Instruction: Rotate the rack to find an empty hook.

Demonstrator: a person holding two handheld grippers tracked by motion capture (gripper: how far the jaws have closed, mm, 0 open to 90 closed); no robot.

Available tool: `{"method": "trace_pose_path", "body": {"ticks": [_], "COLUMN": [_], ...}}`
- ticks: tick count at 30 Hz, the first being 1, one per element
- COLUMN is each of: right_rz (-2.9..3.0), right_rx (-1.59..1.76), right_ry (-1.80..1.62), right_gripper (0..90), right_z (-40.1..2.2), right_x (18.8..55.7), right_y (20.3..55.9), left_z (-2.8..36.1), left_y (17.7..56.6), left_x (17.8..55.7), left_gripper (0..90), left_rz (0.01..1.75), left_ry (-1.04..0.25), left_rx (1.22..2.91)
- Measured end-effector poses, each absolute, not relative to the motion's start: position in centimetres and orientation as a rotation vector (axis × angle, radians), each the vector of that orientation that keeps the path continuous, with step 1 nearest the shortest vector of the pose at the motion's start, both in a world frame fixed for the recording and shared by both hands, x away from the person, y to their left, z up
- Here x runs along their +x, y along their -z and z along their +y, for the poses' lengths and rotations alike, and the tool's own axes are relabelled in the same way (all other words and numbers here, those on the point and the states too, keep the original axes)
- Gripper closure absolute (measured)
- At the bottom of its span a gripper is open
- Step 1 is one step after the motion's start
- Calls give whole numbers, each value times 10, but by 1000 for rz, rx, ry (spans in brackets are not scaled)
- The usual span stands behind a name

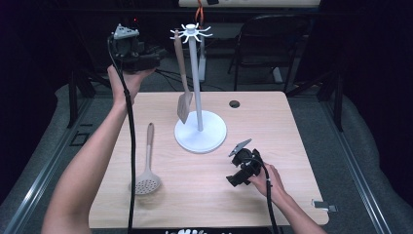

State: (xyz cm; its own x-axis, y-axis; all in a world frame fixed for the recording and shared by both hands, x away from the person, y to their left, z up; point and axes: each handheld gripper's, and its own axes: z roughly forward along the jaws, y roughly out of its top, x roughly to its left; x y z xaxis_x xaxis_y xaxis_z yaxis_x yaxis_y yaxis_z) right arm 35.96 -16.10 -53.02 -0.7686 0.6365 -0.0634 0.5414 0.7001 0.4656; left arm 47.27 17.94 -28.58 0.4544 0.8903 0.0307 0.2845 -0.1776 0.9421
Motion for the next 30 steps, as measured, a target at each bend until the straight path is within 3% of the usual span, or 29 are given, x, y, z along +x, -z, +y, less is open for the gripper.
{"method": "trace_pose_path", "body": {"ticks": [12, 22, 30], "right_rz": [2686, 2691, 2699], "right_rx": [935, 933, 934], "right_ry": [-615, -589, -587], "right_gripper": [52, 52, 52], "right_z": [-160, -158, -159], "right_x": [359, 358, 360], "right_y": [531, 533, 535], "left_z": [189, 201, 225], "left_y": [336, 381, 440], "left_x": [447, 436, 421], "left_gripper": [52, 16, 0], "left_rz": [1050, 1109, 1216], "left_ry": [-760, -705, -633], "left_rx": [1816, 1864, 1886]}}
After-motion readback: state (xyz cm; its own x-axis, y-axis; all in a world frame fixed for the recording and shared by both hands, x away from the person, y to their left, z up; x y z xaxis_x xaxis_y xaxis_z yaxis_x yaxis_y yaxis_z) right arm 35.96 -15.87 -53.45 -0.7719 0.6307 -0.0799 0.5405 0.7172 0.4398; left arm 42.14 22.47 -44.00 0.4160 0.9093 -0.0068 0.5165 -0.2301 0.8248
